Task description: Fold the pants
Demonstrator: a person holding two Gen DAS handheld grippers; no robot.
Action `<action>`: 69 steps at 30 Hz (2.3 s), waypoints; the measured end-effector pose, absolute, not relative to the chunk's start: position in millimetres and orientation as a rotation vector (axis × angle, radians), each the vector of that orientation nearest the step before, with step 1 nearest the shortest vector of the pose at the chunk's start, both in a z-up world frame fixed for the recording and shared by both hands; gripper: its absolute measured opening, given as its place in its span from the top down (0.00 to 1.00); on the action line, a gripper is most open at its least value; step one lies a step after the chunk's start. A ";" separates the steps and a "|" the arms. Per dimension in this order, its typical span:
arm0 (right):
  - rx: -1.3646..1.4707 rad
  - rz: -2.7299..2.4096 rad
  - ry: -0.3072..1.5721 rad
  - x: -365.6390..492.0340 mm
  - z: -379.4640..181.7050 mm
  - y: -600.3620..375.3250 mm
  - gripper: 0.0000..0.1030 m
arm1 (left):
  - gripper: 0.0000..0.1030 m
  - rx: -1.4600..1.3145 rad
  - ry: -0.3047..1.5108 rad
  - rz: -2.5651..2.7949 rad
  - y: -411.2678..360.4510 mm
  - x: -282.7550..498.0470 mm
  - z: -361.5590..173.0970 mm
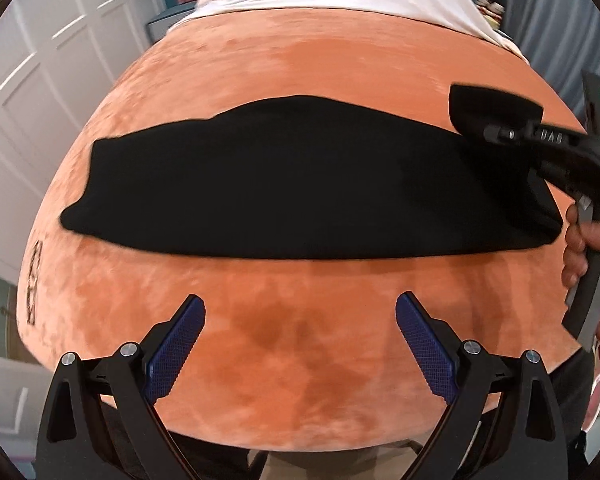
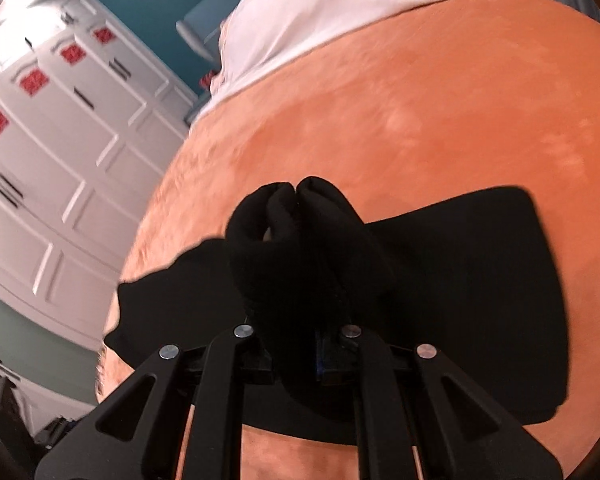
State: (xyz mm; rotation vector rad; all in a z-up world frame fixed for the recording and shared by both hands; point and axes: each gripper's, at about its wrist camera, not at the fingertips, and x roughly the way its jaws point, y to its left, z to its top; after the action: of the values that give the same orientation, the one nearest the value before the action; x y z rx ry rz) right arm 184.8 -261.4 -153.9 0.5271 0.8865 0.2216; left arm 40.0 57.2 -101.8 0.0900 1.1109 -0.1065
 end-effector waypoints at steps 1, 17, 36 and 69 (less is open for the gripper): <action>0.510 0.221 0.902 184.3 -157.6 -253.4 0.90 | 0.09 0.084 1.113 -0.099 63.2 39.6 -102.9; 0.387 0.214 0.950 134.8 -138.8 -251.8 0.48 | 0.09 0.056 1.093 -0.131 55.5 59.5 -100.4; 0.085 0.230 1.057 181.1 -163.8 -144.3 0.93 | 0.09 0.055 1.116 -0.134 49.7 59.5 -102.2; 0.433 0.184 0.953 161.9 -136.7 -263.5 0.78 | 0.09 0.056 1.140 -0.137 44.4 86.2 -112.4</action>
State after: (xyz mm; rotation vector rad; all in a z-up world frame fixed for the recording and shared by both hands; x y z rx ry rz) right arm 161.9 -263.5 -136.7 0.4332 0.9525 0.1837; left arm 86.2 44.4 -112.4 0.0561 1.1395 -0.1365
